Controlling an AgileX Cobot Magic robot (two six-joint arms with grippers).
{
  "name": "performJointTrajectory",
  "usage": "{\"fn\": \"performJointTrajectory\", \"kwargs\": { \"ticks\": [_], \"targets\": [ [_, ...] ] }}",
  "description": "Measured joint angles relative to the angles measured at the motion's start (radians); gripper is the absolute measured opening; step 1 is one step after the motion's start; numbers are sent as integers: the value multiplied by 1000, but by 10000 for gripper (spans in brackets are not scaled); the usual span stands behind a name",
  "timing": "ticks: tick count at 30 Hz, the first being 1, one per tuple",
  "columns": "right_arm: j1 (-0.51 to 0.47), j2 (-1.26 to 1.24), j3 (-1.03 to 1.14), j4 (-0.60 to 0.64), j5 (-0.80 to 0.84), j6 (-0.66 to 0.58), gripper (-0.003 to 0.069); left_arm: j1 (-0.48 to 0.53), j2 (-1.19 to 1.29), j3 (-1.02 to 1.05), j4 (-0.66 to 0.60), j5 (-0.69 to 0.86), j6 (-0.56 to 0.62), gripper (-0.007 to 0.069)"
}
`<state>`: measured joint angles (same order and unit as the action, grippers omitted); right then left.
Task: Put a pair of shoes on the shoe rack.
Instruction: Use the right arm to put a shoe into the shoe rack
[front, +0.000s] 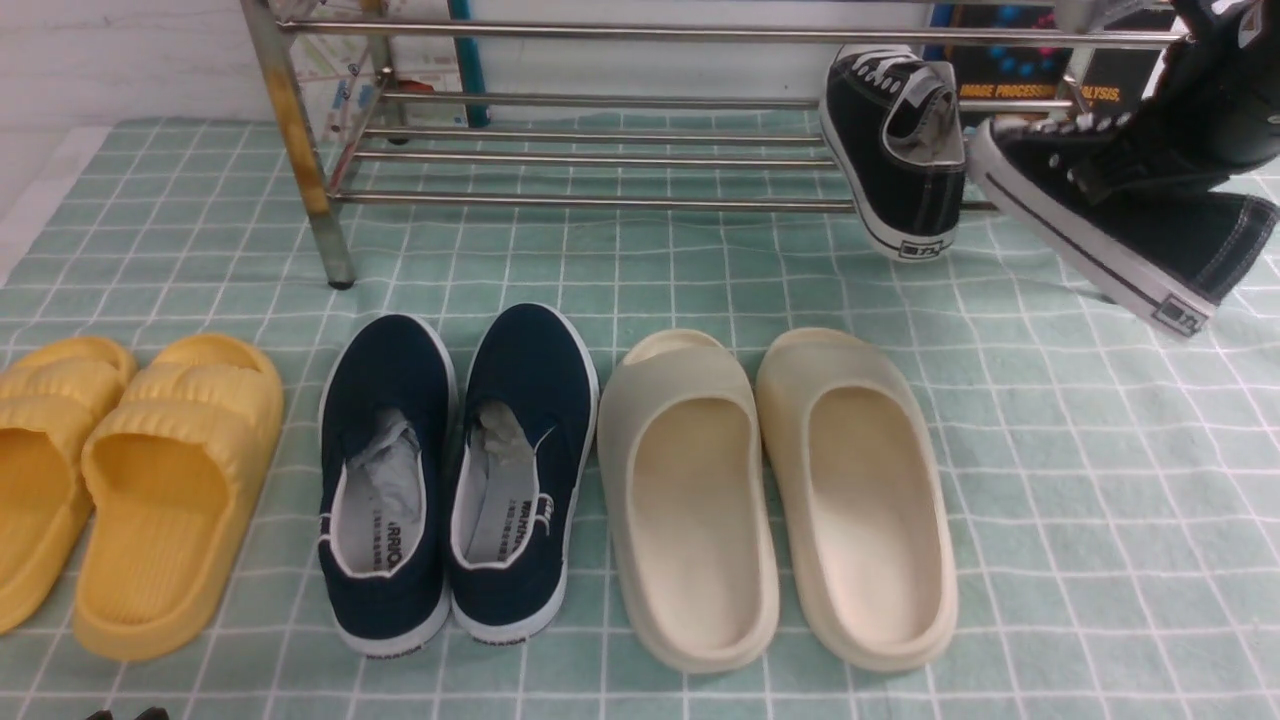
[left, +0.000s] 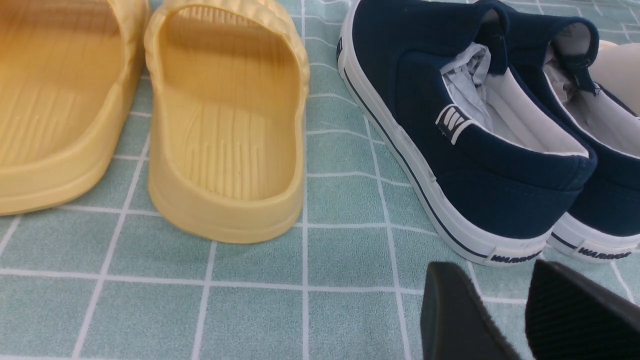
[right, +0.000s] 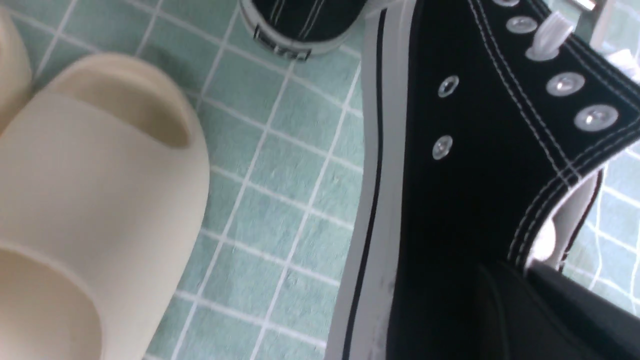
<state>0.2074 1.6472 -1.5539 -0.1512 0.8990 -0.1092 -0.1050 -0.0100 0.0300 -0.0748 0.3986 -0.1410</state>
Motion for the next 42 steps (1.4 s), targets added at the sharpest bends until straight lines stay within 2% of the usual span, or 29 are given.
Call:
{"fn": "performJointTrajectory", "kwargs": {
  "ticks": [6,10,16,29,35,42],
  "targets": [
    [2,1,-25,-21,-27,-5,22,0,0,0,0,0,0,239],
    [2,23,-26,-93,-91,0,22,0,0,0,0,0,0,239],
    [2,106,-26,-216,-214,90,22,0,0,0,0,0,0,239],
    [2,246,-41,-540,-399,409,22,0,0,0,0,0,0,239],
    [2,292,-49,-603,-514,520,22,0,0,0,0,0,0,239],
    [2,354,-57,-642,-530,543,22,0,0,0,0,0,0,239]
  ]
}}
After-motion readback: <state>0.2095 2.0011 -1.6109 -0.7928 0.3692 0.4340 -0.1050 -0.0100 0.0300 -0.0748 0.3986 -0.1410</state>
